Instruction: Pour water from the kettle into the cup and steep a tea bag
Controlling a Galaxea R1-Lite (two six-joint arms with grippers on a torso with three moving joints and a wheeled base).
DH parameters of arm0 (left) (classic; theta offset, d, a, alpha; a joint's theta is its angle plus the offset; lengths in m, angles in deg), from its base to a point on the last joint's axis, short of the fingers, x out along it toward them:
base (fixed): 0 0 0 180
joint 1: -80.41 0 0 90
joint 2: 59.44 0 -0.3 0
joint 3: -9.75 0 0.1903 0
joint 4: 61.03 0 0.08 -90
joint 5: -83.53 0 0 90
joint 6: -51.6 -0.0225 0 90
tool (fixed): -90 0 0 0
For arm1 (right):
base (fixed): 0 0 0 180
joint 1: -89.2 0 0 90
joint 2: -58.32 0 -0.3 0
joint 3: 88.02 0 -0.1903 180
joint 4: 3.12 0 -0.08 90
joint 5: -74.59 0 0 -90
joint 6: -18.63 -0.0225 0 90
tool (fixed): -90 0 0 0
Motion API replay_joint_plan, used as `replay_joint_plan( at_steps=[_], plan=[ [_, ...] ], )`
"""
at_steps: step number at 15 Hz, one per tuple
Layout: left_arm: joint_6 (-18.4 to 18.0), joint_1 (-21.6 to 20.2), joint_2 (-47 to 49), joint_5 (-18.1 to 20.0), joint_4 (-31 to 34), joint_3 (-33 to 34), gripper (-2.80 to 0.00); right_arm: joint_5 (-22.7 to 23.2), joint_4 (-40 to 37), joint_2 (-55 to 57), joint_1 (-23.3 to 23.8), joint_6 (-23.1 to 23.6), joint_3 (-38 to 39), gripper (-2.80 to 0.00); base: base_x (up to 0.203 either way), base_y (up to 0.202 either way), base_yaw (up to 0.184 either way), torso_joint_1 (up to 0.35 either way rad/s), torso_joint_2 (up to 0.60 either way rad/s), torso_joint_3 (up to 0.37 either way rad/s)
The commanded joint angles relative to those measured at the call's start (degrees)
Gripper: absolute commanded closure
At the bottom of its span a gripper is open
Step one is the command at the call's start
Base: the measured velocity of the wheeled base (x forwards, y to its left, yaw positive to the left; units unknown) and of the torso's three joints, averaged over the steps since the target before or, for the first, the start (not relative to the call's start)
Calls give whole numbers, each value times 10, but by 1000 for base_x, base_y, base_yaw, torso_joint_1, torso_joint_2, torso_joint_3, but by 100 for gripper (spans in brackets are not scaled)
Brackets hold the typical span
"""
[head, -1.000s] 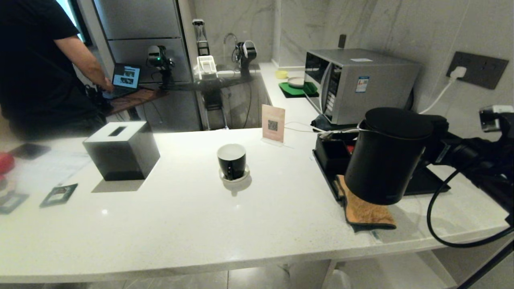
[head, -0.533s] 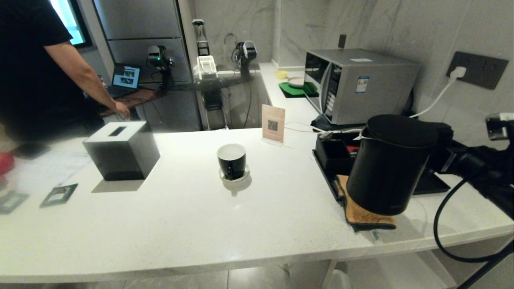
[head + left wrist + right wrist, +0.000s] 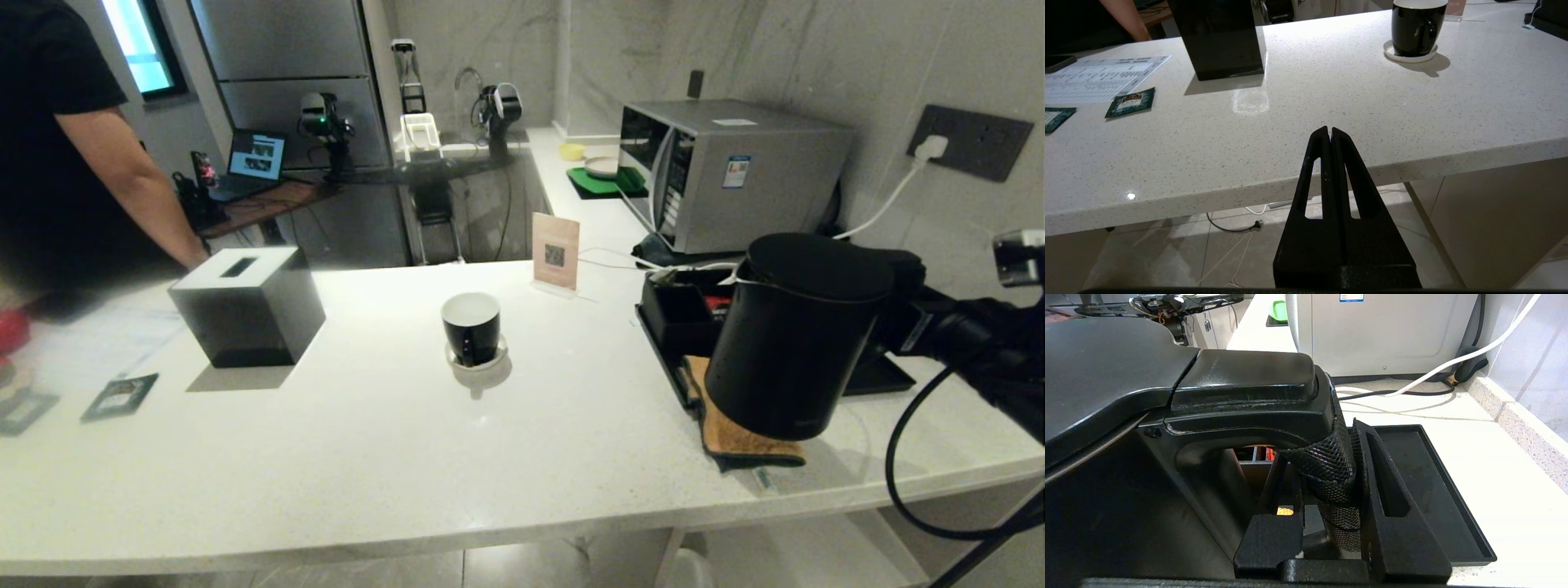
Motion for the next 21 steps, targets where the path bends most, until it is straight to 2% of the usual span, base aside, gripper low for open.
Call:
replay_joint_plan(
  at_steps=[1,4,6,21],
  plan=[
    [0,0,1,0,0,0,0,1,4,2,0,0,-2,0,0,0,0,0,0,0],
    [18,0,1,-1,1,0,0,1,4,5,0,0,-5,0,0,0,0,0,0,0],
    [-1,0,1,0,1,0,0,1,4,6,-1,0,-5,0,2,52,2,1,1,3],
    [7,0,1,-1,1,0,0,1,-4,8,0,0,-4,0,0,191,0,2,2,3]
  ],
)
